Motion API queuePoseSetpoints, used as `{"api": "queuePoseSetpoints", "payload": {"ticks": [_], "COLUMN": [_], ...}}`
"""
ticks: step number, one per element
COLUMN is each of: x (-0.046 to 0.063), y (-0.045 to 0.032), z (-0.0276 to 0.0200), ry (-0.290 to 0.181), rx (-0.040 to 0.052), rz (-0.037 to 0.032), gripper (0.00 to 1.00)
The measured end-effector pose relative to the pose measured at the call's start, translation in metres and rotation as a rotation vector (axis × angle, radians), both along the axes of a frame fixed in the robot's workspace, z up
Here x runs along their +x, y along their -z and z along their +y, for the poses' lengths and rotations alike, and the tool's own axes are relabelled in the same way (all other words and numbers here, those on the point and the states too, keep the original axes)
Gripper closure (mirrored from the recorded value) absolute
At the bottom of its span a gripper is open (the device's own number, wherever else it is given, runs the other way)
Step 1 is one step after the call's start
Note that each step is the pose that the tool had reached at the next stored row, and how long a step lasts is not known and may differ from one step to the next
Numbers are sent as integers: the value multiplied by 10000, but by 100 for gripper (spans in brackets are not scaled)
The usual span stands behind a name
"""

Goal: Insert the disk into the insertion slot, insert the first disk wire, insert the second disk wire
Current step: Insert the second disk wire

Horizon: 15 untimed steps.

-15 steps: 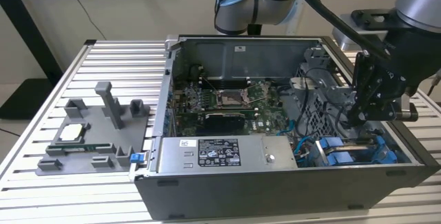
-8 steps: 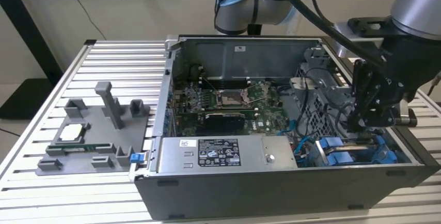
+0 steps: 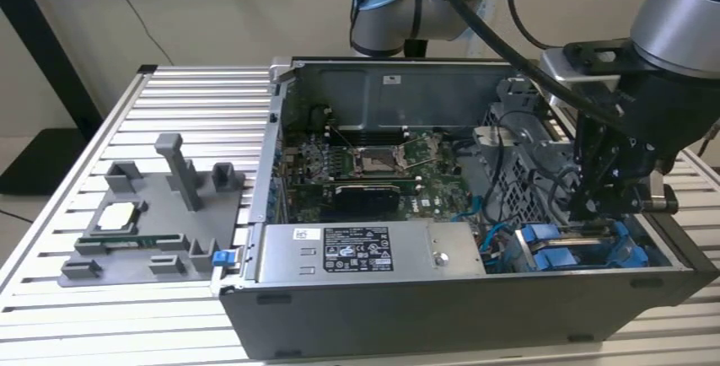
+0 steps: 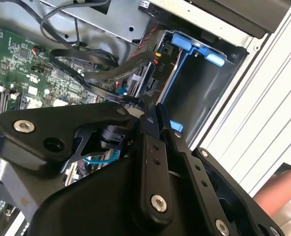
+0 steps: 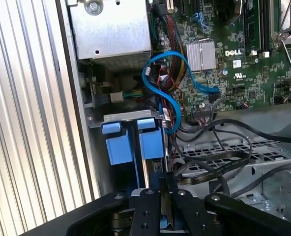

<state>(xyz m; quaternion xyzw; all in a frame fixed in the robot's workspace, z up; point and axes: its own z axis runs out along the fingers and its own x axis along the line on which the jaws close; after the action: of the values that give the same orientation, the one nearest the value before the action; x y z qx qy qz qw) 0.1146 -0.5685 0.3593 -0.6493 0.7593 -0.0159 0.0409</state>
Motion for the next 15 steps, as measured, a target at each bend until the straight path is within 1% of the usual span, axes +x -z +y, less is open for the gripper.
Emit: {"api": "queuePoseSetpoints", "payload": {"ticks": [4, 6, 15], "x": [10, 23, 63], "y": [34, 51, 87], "z": [-1, -2, -1], "ry": [1, 1, 0], "rx": [-1, 0, 22], "rz": [-137, -172, -189], "gripper": [100, 100, 100]}}
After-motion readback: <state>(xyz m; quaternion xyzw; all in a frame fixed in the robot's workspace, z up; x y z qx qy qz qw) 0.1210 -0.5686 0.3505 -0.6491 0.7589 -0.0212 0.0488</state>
